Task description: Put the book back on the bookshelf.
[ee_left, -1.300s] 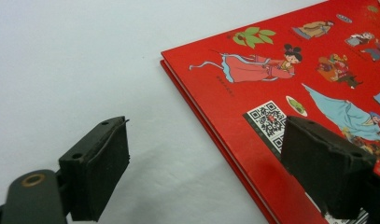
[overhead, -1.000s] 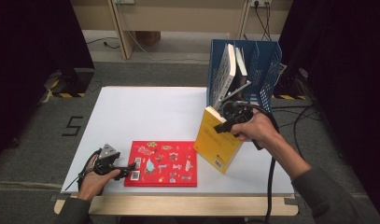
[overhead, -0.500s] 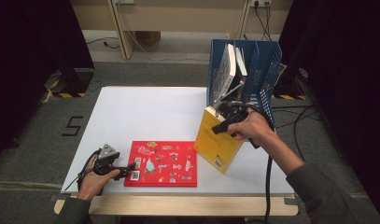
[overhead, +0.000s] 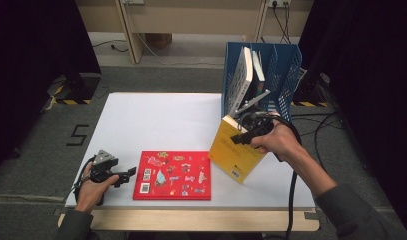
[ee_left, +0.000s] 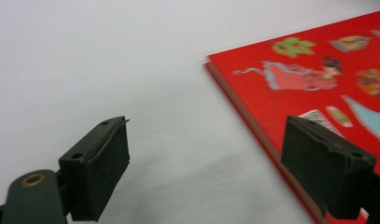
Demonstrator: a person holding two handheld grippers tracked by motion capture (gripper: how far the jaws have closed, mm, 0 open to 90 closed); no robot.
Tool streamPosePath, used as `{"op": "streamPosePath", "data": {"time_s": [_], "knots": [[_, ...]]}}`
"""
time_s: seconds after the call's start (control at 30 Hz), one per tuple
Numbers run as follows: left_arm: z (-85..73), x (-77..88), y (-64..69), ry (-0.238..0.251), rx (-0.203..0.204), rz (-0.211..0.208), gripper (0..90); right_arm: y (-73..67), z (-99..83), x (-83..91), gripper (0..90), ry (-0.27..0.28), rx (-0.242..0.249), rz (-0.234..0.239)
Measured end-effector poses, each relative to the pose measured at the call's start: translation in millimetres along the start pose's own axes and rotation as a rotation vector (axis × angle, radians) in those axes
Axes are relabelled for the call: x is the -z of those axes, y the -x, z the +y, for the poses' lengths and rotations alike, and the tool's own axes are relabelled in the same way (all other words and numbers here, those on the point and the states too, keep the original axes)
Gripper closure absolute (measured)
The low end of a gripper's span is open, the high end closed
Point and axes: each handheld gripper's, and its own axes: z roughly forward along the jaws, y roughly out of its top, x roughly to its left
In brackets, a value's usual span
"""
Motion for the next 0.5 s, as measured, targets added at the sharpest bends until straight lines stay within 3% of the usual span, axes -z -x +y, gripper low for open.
{"op": "streamPosePath", "data": {"time_s": [0.07, 0.2, 0.5], "knots": [[-1.9, 0.8, -4.2, -0.021, -0.035, 0.045, 15.0, 2.0, -2.8, 7.7, 75.0, 0.023, -0.013, -0.008], [-7.3, -4.4, -9.0, -0.078, -0.056, 0.062, 15.0, 6.0, -8.2, 26.3, 75.0, 0.058, -0.023, -0.029], [-8.3, -5.8, -11.1, -0.064, -0.052, 0.046, 13.1, 16.0, -21.1, 57.9, 75.0, 0.083, -0.052, -0.086]]}}
